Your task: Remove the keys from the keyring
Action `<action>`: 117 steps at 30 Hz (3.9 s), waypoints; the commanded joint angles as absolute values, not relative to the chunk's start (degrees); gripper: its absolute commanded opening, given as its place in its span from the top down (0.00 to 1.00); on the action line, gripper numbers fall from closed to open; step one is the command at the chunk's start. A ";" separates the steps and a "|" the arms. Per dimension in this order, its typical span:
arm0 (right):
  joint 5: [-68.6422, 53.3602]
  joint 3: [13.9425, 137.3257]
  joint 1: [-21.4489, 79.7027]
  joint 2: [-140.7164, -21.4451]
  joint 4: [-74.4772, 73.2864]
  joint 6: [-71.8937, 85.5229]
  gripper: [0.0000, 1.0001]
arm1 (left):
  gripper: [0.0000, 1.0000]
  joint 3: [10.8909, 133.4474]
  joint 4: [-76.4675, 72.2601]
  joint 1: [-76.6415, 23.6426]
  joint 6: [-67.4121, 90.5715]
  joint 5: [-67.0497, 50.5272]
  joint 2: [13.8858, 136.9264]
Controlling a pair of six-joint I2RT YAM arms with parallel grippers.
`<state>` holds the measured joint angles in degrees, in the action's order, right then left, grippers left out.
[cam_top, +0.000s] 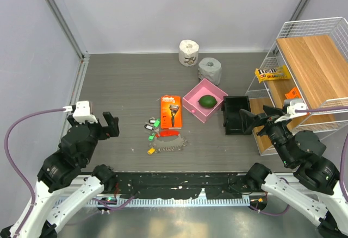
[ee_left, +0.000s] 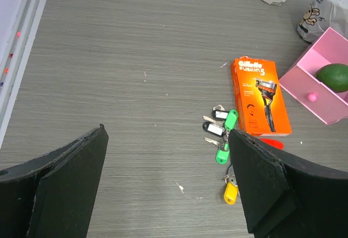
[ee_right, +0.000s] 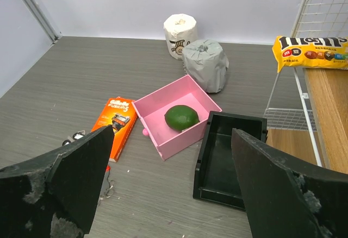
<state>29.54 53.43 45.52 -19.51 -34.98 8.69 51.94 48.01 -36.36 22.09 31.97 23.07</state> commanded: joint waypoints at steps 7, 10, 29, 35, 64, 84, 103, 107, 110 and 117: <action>31.02 52.65 45.35 -18.54 -33.05 7.47 0.05 | 0.00 50.54 47.72 -36.39 26.18 30.42 26.62; 30.76 51.77 45.35 -18.55 -32.35 7.82 0.05 | 0.01 47.12 47.64 -36.47 32.76 24.55 30.66; 25.84 49.75 45.44 -18.72 -30.41 10.90 0.04 | 0.23 23.64 13.90 -37.09 60.46 4.75 55.27; 25.49 50.36 45.35 -18.63 -30.76 10.64 0.04 | 0.27 24.96 11.25 -37.70 61.17 4.22 62.13; 11.17 46.67 45.35 -26.98 -26.72 15.47 0.04 | 0.42 38.32 27.41 -45.88 43.25 12.12 56.86; 7.73 47.64 45.44 -24.61 -27.33 15.73 0.05 | 0.40 49.74 35.24 -56.25 5.80 10.90 75.75; 7.82 48.08 45.35 -23.47 -28.39 15.12 0.04 | 0.87 59.15 42.54 -56.16 8.88 11.34 95.62; 7.73 48.16 45.35 -23.20 -28.74 15.12 0.04 | 1.00 59.24 42.54 -56.42 8.96 11.86 94.67; 7.74 47.46 45.35 -23.12 -28.74 15.12 0.04 | 1.00 58.62 42.28 -57.47 9.23 12.57 90.81; 4.58 45.88 45.44 -26.62 -27.16 16.43 0.05 | 1.00 60.46 42.71 -65.38 7.56 15.11 79.64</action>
